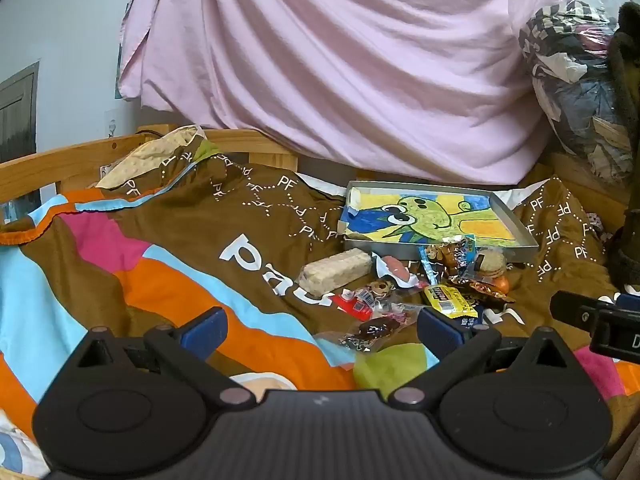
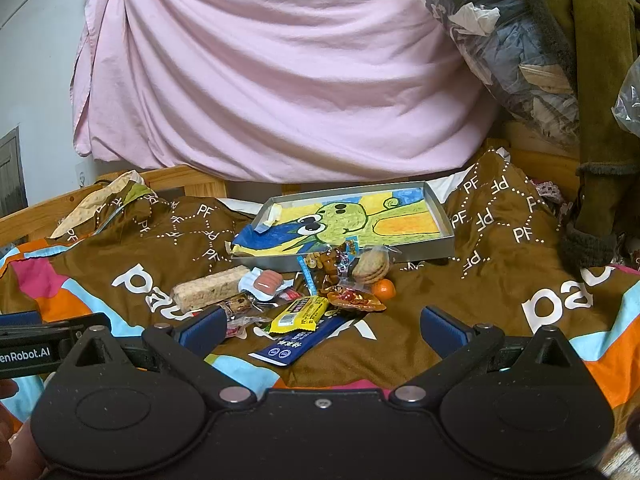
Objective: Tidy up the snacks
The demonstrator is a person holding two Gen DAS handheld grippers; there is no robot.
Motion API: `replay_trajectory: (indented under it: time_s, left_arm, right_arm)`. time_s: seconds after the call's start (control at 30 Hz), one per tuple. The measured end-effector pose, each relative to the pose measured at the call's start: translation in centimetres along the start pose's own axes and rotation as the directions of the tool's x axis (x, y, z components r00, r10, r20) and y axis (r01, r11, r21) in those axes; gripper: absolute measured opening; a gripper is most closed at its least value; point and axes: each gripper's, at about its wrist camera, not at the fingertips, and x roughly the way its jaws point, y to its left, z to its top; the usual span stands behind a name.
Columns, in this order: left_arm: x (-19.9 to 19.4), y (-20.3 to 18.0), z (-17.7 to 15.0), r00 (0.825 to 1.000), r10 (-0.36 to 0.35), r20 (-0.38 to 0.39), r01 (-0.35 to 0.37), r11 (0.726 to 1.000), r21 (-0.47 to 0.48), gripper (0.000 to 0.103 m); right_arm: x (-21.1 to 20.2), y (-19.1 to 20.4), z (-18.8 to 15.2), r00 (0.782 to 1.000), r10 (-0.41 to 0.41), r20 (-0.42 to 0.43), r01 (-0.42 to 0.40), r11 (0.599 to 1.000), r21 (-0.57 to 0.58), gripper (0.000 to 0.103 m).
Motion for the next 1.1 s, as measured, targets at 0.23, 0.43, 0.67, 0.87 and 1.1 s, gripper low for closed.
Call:
replay_trajectory:
  time_s: [0.23,0.43,0.67,0.87,1.1]
  left_arm:
    - [-0.06,0.00,0.06,1.000,-0.010,-0.003,0.010,1.000,-0.009,0.103]
    - [-0.21,0.09,0.21,1.000,-0.017,-0.001,0.017,1.000,-0.018,0.103]
    - [-0.23,0.15,0.19,1.000,-0.018,-0.004,0.018,1.000,-0.020,0.103]
    - [-0.40,0.14,0.29,1.000,-0.024,-0.004,0.024,1.000,-0.017,0.103]
    - [-0.68,-0.21,0.46,0.999,-0.043,0.003,0.043,0.999,-0.009,0.103]
  right_arm:
    - [0.04,-0.07,-0.06,1.000,0.002,-0.003,-0.002,1.000,0.002,0.102]
    - [0.12,-0.02,-0.08,1.000,0.002,-0.008,-0.002,1.000,0.010,0.102]
    - [0.01,-0.16,0.04,1.000,0.005,-0.007,-0.005,1.000,0.013,0.102]
    - [-0.14,-0.37,0.02,1.000,0.010,-0.001,-0.010,1.000,0.027,0.102]
    - [-0.27,-0.50,0.16,1.000,0.023,-0.003,-0.023,0.999,0.042,0.102]
